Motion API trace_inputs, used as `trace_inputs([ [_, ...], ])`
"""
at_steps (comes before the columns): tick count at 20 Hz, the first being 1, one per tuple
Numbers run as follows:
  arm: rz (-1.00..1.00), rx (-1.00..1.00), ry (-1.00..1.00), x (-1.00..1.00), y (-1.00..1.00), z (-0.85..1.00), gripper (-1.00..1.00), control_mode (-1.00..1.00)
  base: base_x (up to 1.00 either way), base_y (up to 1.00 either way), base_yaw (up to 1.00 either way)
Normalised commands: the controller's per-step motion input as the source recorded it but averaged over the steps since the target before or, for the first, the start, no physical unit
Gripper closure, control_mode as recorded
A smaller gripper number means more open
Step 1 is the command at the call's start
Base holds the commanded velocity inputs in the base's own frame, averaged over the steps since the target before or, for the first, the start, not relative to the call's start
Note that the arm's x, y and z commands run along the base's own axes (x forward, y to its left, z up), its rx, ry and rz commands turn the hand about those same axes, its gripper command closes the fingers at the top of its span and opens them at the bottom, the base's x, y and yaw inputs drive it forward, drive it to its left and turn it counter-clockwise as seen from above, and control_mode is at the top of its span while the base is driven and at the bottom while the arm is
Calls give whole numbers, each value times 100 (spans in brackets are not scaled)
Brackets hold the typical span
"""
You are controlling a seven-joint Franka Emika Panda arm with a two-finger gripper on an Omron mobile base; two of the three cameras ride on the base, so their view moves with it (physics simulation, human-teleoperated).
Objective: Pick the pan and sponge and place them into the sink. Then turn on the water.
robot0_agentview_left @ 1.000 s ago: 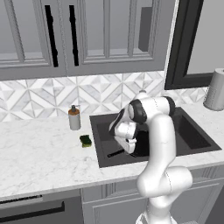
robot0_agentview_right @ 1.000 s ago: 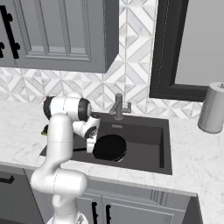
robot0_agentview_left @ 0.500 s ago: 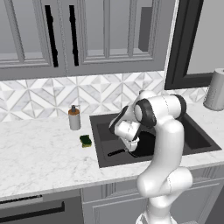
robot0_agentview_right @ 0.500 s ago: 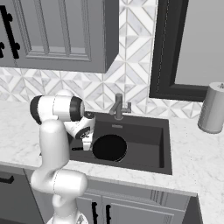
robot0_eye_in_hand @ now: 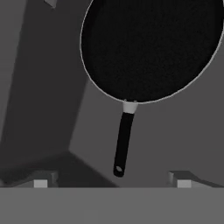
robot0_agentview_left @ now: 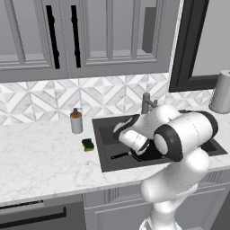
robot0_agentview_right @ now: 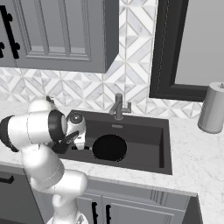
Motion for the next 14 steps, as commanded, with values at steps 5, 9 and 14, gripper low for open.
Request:
trace_inputs([
  [5, 0, -6, -2, -17, 2, 100, -100, -100, 0, 0, 0],
  [9, 0, -9, 10, 0, 9, 100, -100, -100, 0, 0, 0],
  [14, 0, -15, 28, 0, 15, 100, -100, -100, 0, 0, 0],
])
